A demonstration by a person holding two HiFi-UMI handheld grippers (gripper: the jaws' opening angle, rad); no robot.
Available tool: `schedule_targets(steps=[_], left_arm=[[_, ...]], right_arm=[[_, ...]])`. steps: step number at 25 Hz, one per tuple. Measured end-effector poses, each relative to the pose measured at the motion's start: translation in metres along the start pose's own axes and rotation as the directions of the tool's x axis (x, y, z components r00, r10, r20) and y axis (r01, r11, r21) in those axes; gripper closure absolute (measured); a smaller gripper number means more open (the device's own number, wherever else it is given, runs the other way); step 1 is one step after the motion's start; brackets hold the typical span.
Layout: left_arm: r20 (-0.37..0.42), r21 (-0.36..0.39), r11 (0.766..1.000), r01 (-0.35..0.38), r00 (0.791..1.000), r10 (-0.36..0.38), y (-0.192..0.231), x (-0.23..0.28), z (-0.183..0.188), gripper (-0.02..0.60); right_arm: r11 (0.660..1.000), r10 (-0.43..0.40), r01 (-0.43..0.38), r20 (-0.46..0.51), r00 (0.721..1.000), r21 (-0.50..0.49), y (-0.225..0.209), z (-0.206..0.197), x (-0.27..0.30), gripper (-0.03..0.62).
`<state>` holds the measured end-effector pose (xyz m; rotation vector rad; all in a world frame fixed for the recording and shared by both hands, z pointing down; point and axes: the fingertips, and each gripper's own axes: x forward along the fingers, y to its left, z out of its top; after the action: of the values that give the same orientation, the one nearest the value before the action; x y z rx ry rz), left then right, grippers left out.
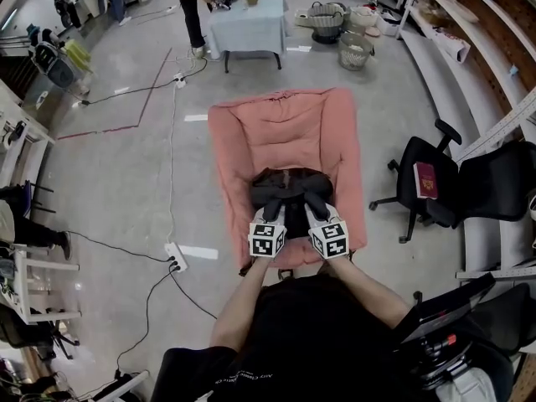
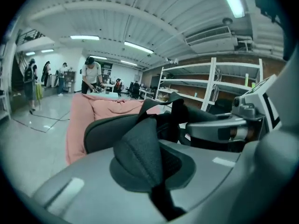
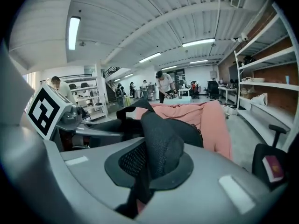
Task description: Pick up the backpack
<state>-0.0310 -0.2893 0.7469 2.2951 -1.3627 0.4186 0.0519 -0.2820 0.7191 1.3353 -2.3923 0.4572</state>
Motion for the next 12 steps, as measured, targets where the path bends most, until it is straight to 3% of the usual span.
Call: schedule_targets(steps=[7,12], left_arm=[[-0.035,0.156,0.985,-0.071,0.996,0.077,0.008,-0.006,-0.004,0.574],[-0.033,0.146,0.988,-0.043,0.998,0.048,0.007,-0.005,-0.008,0.575]], right_arm=[[1.000,0.014,-0.014,-0.032,0.999,-0.008,0.006,-0.012,0.002,0.560],[0.999,0.034,-0.034,-0.022,0.999,-0.004,0.010,-0.009,0.001,0.560]])
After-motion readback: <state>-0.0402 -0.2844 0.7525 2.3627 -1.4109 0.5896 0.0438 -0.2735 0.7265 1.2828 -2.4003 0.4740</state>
